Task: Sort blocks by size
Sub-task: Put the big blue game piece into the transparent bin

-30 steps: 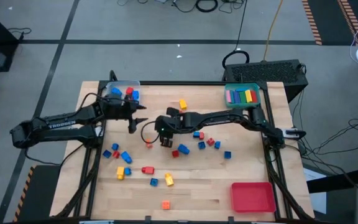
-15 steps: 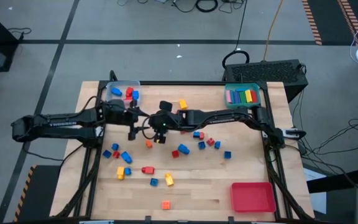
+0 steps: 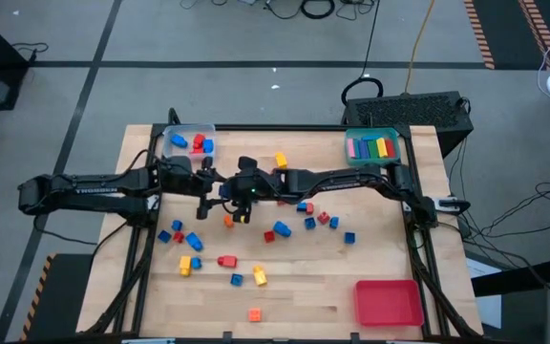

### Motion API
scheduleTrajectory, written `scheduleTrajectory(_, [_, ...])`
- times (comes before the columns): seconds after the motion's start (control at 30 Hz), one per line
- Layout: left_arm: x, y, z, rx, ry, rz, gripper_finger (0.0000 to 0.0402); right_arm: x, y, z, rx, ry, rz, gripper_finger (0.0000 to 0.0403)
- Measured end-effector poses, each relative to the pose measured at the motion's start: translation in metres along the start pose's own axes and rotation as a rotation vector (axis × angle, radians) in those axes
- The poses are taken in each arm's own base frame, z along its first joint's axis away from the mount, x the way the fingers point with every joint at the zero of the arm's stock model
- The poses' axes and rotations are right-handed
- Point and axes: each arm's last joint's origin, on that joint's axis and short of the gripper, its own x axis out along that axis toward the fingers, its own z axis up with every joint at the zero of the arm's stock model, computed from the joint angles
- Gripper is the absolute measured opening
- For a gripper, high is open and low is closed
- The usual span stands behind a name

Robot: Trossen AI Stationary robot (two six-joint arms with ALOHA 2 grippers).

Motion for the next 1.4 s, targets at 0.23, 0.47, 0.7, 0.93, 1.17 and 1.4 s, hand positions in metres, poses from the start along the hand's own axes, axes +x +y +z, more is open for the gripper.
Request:
scheduleTrajectory(0.23, [0.0,0.001,0.001,0.003,-0.006,0.031,0.0264,0.0,0.0,0.003,0.016,-0.028,-0.002,0.0112])
scheduleTrajectory(0.47, [0.0,0.002,0.003,0.006,-0.026,0.045,0.0226,0.0,-0.001,0.008,0.044,-0.077,-0.008,0.0112])
scheduleTrajectory(0.7, [0.0,0.002,0.003,0.003,-0.029,0.038,0.017,0.0,-0.001,0.008,0.1,-0.088,0.001,0.0157])
scheduleTrajectory(0.93, [0.0,0.001,0.003,0.0,-0.026,0.036,0.0142,-0.003,-0.002,0.009,0.113,-0.075,0.007,0.0199])
scheduleTrajectory(1.17, [0.0,0.002,0.005,0.001,-0.042,0.052,0.014,-0.025,-0.006,0.011,0.089,0.04,0.019,0.0202])
scheduleTrajectory(1.4, [-0.001,0.006,0.01,-0.009,-0.086,0.109,0.014,-0.052,-0.014,0.02,0.119,0.09,-0.072,0.0203])
